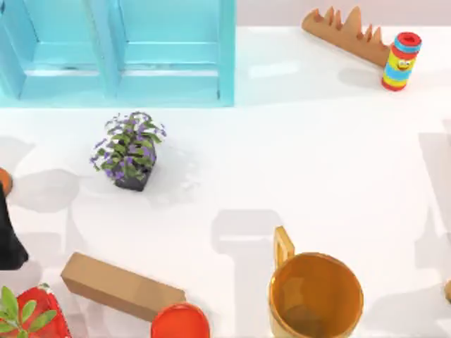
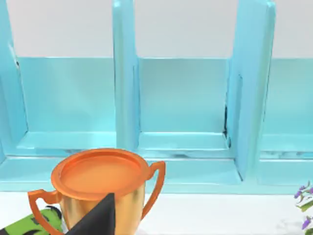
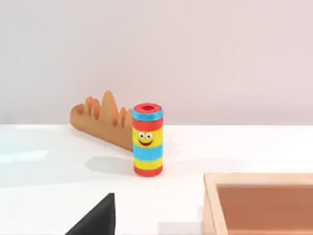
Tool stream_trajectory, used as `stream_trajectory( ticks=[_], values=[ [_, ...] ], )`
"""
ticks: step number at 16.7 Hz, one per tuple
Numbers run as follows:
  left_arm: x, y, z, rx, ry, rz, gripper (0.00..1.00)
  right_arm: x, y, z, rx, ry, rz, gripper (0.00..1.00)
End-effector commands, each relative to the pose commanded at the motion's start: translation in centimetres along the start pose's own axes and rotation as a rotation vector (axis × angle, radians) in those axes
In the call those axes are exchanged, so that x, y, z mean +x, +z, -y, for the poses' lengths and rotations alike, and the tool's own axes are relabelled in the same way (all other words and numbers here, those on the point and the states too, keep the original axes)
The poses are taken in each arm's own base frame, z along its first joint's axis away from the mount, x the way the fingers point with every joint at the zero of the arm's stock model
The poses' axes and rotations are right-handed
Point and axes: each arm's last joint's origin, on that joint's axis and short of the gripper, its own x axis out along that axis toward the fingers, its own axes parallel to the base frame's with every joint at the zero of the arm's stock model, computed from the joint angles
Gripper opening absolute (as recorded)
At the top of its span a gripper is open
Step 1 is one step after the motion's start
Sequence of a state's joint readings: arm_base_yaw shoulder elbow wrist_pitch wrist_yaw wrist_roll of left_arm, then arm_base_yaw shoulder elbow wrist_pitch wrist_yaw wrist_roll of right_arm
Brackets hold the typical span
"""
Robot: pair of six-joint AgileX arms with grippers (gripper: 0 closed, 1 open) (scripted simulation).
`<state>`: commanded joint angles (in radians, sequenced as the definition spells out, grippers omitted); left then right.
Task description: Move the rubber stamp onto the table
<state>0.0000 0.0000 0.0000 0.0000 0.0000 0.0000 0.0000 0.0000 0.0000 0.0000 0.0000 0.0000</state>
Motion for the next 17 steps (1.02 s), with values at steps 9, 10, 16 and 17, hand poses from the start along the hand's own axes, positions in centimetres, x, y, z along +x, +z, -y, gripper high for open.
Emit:
stream_trajectory(
  ticks=[9,10,16,17],
  values=[
    [0.0,0.0,0.0,0.0,0.0,0.0,1.0,0.9,4.1,1.1,-0.085,-0.086,-0.281,1.0],
    [0.0,0.0,0.0,0.0,0.0,0.0,1.0,1.4,5.0,1.5,-0.1,-0.101,-0.357,1.0],
    [0.0,0.0,0.0,0.0,0.0,0.0,1.0,7.1,9.1,5.1,-0.139,-0.145,-0.897,1.0],
    [0.0,0.0,0.0,0.0,0.0,0.0,1.0,8.3,9.4,6.1,-0.133,-0.14,-0.988,1.0]
  ],
)
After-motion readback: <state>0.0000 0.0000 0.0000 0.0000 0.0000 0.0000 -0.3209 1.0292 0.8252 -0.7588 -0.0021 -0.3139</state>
